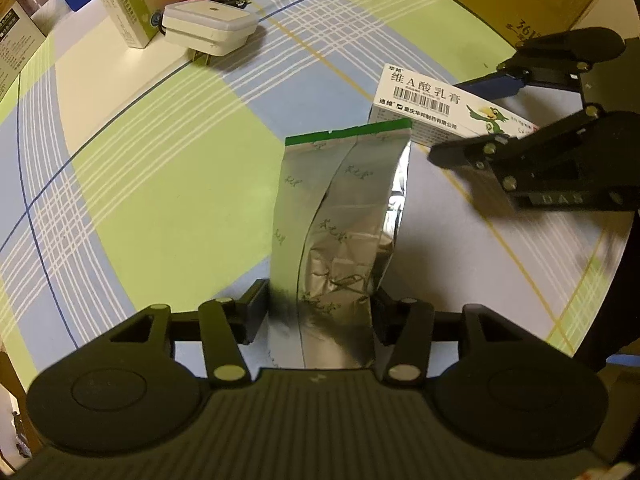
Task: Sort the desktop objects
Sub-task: 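Lift the foil bag with the left tool while the right lifts the ointment box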
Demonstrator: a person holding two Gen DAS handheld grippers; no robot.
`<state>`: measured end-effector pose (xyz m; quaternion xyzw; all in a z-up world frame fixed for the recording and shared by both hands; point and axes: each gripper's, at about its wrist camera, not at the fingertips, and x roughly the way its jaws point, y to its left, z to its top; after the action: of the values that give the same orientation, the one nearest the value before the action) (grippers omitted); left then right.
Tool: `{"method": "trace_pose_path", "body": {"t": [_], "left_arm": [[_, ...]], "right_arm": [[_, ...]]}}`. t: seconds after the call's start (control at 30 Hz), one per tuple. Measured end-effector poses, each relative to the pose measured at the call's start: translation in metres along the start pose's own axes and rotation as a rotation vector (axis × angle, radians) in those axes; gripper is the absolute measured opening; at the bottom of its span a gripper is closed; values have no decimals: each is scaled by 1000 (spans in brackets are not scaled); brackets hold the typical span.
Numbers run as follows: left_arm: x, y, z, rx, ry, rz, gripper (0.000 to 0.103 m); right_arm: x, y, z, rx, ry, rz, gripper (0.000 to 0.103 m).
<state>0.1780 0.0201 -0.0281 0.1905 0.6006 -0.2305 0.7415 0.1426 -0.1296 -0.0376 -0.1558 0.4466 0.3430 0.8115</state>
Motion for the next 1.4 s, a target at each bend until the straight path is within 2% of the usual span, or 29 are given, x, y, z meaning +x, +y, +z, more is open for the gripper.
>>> {"method": "trace_pose_path", "body": {"t": [0.13,0.3,0.33,0.43,0.57,1.13,1.4], "left_arm": [[0,0,-1,1,-4,-2,52],[1,-3,-3,0,-16,3,57],[1,-3,-3,-5,-16,3,56],[-2,-4,-2,-7,-25,1,42],[-3,-8,-2,-3,-20,12,38],[-25,-26,1,-41,-12,45,37],[-31,-31,1,-113,-26,50,37]], "right_arm": [[1,6,-1,-42,-5,-12,37],[1,5,-2,-36,-6,-13,36],[0,4,-2,-25,-7,-9,36],[-2,1,-2,17,-10,12,35],[-7,2,-2,38,-20,15,35],[-37,-1,-15,93,-74,-10,35],[-51,-4,-25,137,-112,-30,35]]}}
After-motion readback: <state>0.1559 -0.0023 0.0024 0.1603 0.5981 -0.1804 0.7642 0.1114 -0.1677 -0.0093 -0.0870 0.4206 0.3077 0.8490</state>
